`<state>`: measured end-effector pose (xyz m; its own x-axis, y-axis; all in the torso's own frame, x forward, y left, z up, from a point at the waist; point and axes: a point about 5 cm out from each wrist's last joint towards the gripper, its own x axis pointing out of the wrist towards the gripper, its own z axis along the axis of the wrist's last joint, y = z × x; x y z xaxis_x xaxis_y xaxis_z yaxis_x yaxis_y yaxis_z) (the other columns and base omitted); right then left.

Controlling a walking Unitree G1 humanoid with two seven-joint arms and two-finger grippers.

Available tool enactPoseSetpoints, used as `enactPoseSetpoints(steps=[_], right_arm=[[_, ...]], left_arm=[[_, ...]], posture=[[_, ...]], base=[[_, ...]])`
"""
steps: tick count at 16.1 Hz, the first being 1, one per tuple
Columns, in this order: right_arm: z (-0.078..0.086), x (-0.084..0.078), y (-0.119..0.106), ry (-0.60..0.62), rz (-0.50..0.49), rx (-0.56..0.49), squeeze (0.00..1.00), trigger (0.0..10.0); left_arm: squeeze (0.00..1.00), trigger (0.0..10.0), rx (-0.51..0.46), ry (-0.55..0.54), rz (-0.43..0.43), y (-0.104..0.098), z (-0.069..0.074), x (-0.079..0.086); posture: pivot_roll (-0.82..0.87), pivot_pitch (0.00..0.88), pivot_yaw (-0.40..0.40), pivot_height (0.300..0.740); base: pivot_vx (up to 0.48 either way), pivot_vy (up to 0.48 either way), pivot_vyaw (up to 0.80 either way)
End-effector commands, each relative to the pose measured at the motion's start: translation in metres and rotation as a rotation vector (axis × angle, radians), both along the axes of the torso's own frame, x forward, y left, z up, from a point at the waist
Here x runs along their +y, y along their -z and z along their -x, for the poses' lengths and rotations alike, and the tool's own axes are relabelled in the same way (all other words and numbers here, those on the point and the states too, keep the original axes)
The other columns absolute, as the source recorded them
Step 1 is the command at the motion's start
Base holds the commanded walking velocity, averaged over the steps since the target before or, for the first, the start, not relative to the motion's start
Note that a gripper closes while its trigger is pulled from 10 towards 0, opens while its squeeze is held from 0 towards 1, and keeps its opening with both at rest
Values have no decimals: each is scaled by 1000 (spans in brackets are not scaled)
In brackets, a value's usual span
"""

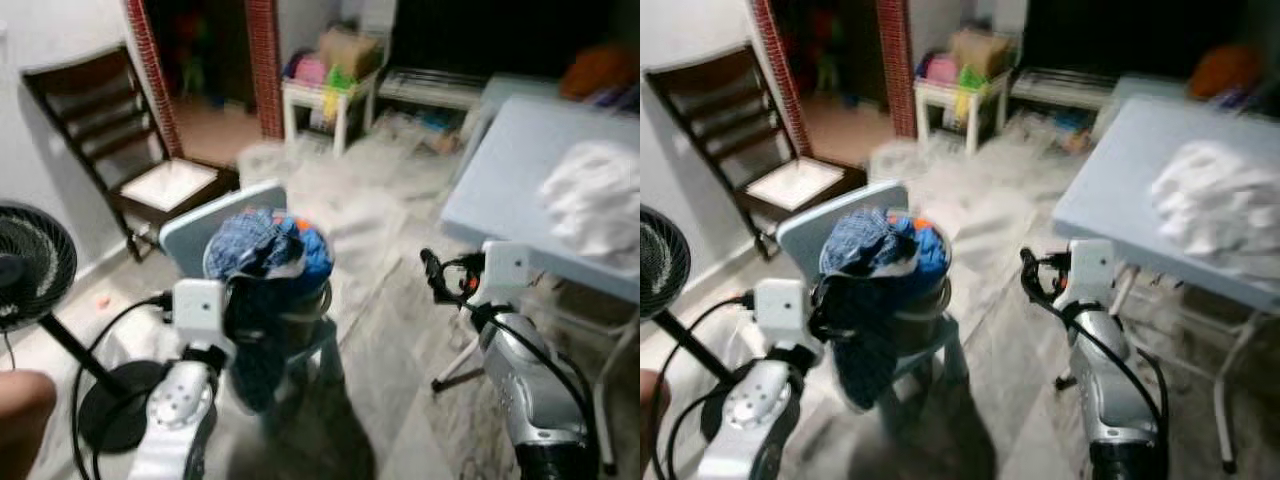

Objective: Hang hanger

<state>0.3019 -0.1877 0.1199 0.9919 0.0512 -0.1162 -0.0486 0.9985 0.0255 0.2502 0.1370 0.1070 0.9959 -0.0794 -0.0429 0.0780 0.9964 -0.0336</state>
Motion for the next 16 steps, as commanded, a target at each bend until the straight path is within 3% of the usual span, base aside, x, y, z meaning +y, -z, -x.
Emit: enactPoseSetpoints(steps=[1, 6, 16], right_arm=[[-5, 2, -8, -14, -6, -28, 0, 10000], [-10, 4, -12, -27, -18, -39, 0, 10000], [-5, 7, -7, -25, -21, -24, 0, 10000]], left_arm=[[0, 10000, -20, 13, 16, -4, -1, -2], [0, 10000, -44, 20, 67, -10, -6, -6], [0, 10000, -23, 120, 168, -9, -3, -17]], posture=[[-76, 0, 48, 740], [-74, 0, 45, 740], [-83, 0, 57, 740]], base=[[0, 0, 0], [0, 0, -106], [0, 0, -800]])
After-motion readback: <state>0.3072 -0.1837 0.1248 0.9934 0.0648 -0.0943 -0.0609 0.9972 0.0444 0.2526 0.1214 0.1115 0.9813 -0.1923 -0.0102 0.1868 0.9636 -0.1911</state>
